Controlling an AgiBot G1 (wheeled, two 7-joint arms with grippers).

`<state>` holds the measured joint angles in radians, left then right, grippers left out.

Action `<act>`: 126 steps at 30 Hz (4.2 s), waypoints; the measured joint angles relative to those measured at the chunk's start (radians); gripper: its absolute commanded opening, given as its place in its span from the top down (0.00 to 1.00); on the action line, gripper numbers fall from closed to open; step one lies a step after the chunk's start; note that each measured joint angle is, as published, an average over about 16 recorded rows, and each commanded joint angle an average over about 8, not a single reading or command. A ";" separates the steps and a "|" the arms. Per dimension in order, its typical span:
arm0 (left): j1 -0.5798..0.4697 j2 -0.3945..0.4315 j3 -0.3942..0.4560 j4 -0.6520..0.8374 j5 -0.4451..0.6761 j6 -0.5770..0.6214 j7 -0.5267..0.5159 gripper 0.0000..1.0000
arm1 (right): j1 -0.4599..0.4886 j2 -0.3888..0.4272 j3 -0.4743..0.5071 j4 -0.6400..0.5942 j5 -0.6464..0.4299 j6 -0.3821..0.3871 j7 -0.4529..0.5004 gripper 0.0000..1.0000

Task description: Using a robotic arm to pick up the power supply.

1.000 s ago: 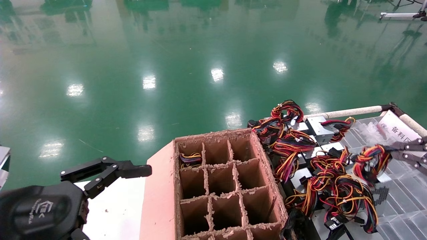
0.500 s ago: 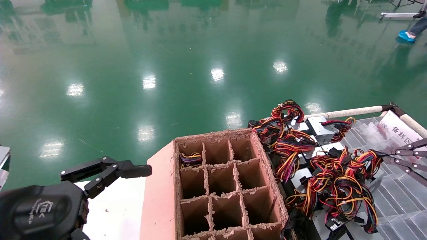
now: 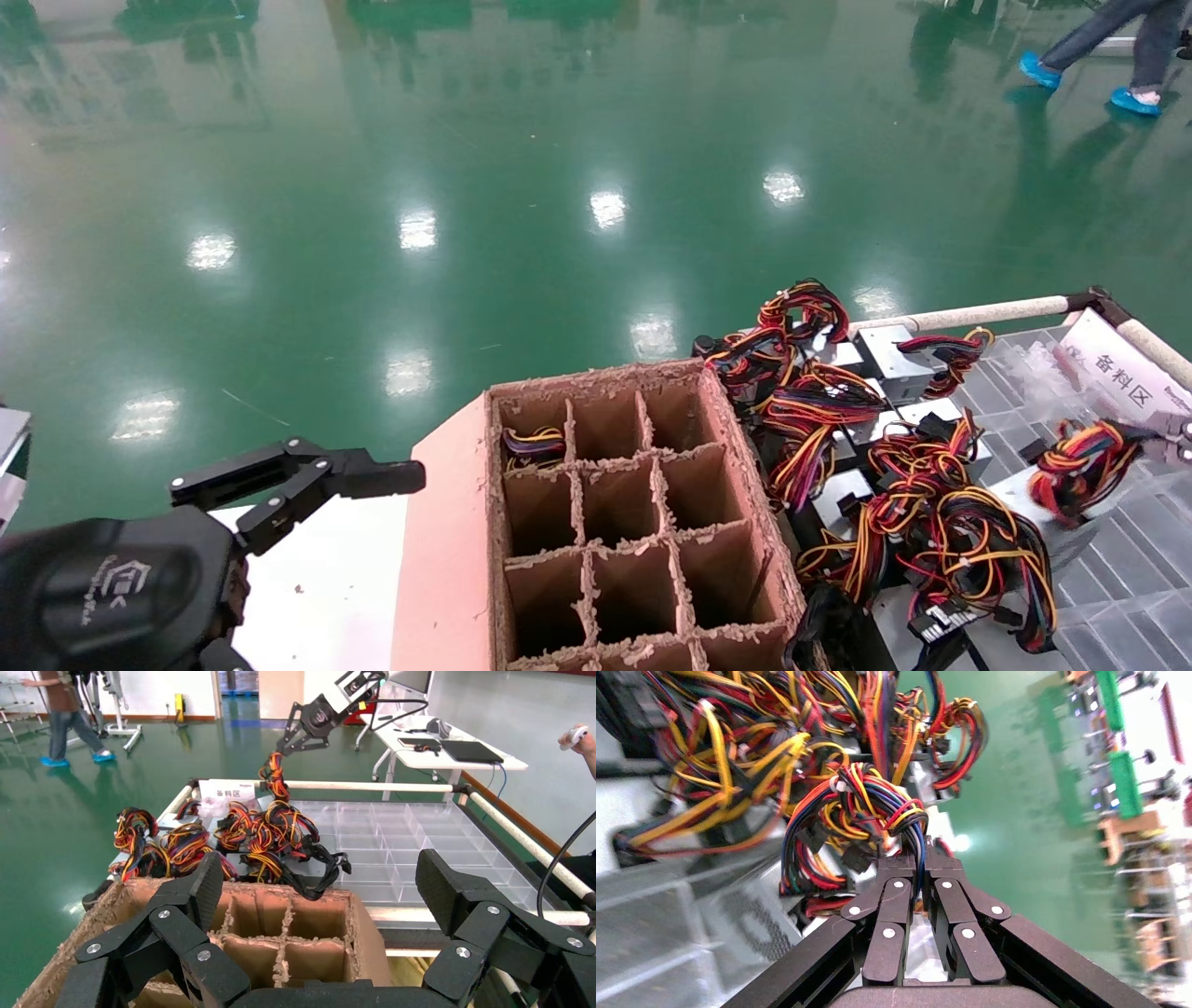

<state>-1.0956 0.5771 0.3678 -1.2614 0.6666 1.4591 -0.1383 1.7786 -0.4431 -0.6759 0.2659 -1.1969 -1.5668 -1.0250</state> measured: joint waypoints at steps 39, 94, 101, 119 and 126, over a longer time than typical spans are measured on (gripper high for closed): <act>0.000 0.000 0.000 0.000 0.000 0.000 0.000 0.00 | -0.021 -0.007 -0.008 -0.227 0.029 0.072 -0.247 1.00; 0.000 0.000 0.001 0.000 -0.001 0.000 0.000 0.00 | 0.037 -0.090 -0.061 -0.233 -0.024 -0.002 -0.090 0.00; 0.000 0.000 0.001 0.000 -0.001 0.000 0.000 0.00 | 0.038 -0.090 -0.061 -0.230 -0.023 0.000 -0.093 0.00; 0.000 0.000 0.001 0.000 -0.001 0.000 0.000 0.00 | 0.039 -0.089 -0.061 -0.225 -0.024 0.001 -0.097 0.00; 0.000 0.000 0.001 0.000 -0.001 0.000 0.000 0.00 | 0.040 -0.089 -0.061 -0.225 -0.025 0.002 -0.097 0.00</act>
<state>-1.0955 0.5767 0.3683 -1.2611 0.6660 1.4586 -0.1379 1.8181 -0.5316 -0.7370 0.0412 -1.2221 -1.5650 -1.1221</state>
